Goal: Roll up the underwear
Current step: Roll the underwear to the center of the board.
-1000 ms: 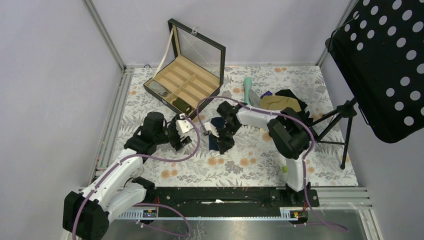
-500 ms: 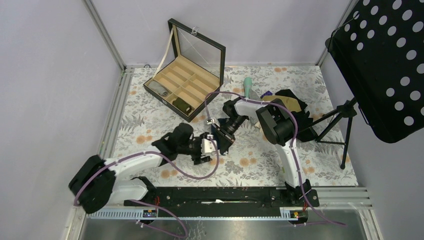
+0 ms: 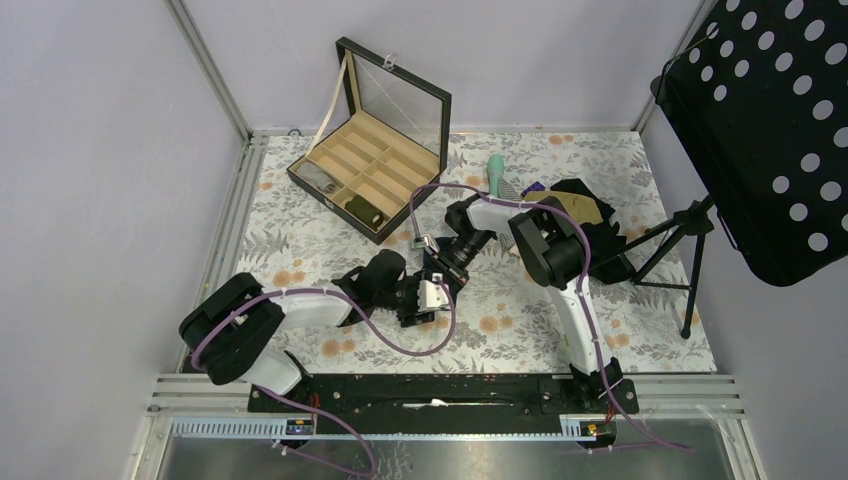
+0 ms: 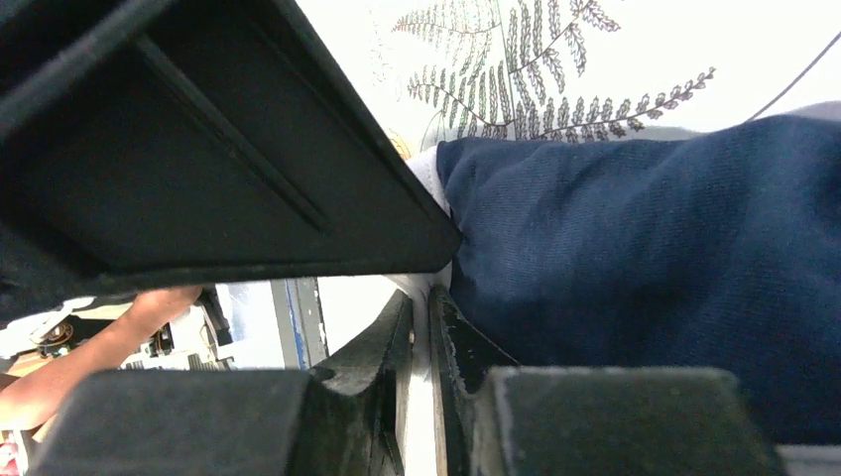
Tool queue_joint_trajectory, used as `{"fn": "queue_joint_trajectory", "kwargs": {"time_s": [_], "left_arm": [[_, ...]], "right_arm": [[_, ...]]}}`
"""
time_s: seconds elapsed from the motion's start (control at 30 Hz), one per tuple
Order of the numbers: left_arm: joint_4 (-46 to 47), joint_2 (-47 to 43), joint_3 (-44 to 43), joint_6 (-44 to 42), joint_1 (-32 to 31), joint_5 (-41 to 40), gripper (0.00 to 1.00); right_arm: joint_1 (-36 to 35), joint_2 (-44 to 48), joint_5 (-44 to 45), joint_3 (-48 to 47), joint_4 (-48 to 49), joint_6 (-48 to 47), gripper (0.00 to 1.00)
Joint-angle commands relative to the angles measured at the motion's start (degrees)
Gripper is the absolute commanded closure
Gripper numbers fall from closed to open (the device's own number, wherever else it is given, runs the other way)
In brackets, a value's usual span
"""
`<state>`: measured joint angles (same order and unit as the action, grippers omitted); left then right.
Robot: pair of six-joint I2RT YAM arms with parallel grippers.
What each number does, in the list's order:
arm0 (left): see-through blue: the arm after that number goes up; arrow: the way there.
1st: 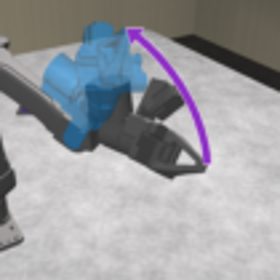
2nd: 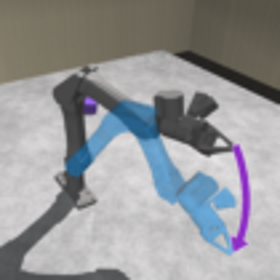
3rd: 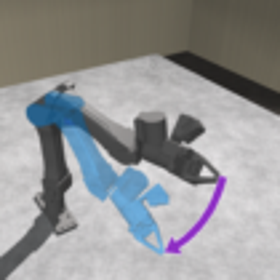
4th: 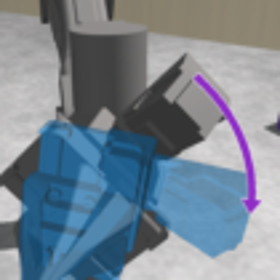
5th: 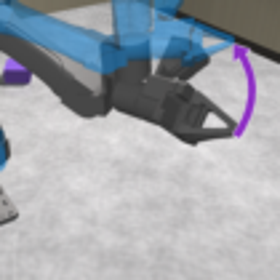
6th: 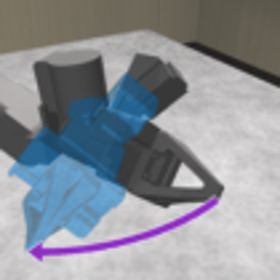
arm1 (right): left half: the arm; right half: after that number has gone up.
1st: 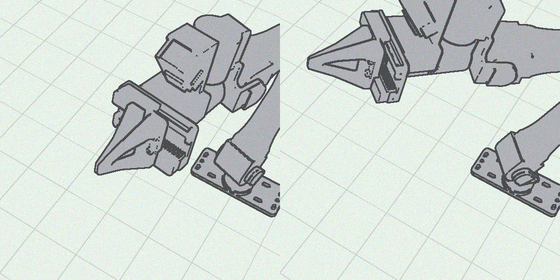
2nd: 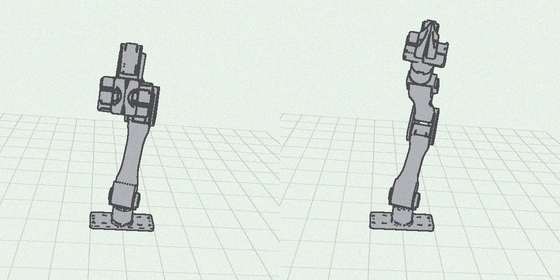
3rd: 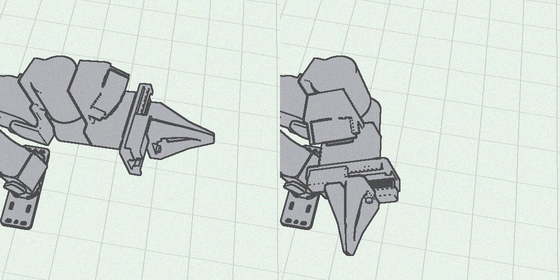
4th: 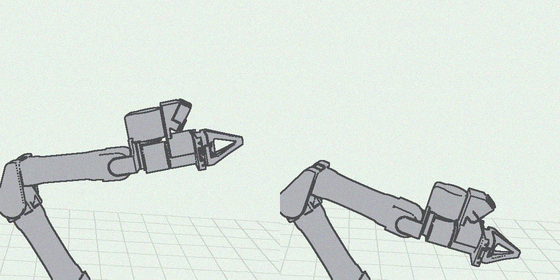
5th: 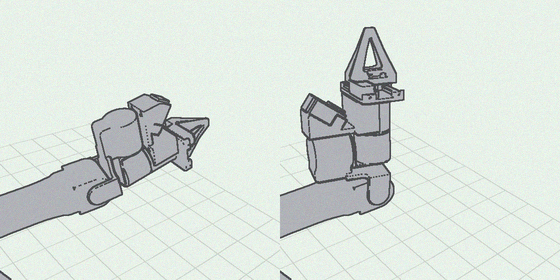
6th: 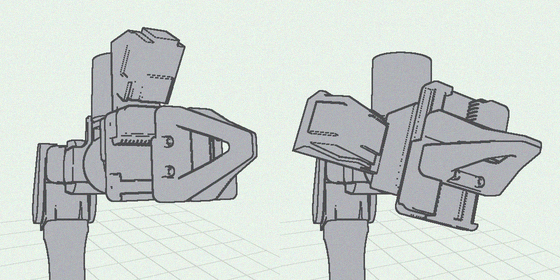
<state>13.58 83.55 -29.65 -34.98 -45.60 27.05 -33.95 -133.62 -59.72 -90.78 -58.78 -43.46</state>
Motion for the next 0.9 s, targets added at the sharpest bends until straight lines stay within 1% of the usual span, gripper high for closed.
{"fn": "queue_joint_trajectory", "kwargs": {"time_s": [0.0,0.07,0.2,0.27,0.4,0.43,0.47,0.5,0.53,0.57,0.63,0.7,0.77,0.87], "left_arm": [[5.7,2.0,-1.4,-3.1,-1.4,-0.4,0.39],[5.8,2.7,-1.5,-4.3,-1.8,-0.6,0.43],[4.9,3.3,-2.0,-6.5,-2.6,-1.2,0.57],[4.4,3.7,-2.3,-7.0,-2.8,-1.9,0.68],[2.9,4.0,-2.3,-7.2,-2.9,-1.9,0.83],[2.2,3.8,-2.4,-7.2,-2.9,-1.4,0.88],[1.2,3.7,-2.6,-7.2,-2.9,-0.8,0.93],[-0.5,3.4,-2.9,-7.1,-3.0,-0.2,0.98],[-2.0,3.3,-3.4,-7.1,-3.0,0.7,1.0],[-4.2,3.4,-4.2,-6.9,-2.9,1.6,1.0],[-8.2,3.8,-6.3,-5.3,-2.8,3.2,1.0],[-11.2,4.3,-8.6,-3.1,-2.6,4.6,1.0],[-14.7,5.5,-11.2,-1.8,-1.8,6.7,1.0],[-19.2,7.1,-14.3,0.5,-0.6,9.8,1.0]], "right_arm": [[0.0,-1.6,0.7,-1.5,0.9,0.0,0.88],[0.0,-1.7,0.7,-1.5,0.8,0.2,0.88],[0.0,-1.7,0.8,-1.3,0.8,0.5,0.88],[0.0,-1.6,0.7,-1.2,0.8,0.5,0.88],[0.0,-1.1,0.8,-0.9,0.8,0.5,0.87],[0.0,-0.9,1.0,-0.7,0.8,0.4,0.86],[0.1,-0.4,1.3,-0.7,0.7,0.5,0.83],[0.3,0.3,1.4,-0.7,0.6,0.4,0.75],[1.0,1.7,0.9,-0.8,0.7,0.1,0.62],[1.8,3.2,0.1,-0.9,0.7,-0.2,0.54],[3.8,6.0,-1.1,-2.3,0.5,0.6,0.48],[5.9,8.5,-1.4,-4.6,-0.1,1.4,0.44],[7.7,10.2,-0.2,-5.7,0.2,2.4,0.43],[9.4,13.4,5.1,-4.1,3.9,6.2,0.4]]}}
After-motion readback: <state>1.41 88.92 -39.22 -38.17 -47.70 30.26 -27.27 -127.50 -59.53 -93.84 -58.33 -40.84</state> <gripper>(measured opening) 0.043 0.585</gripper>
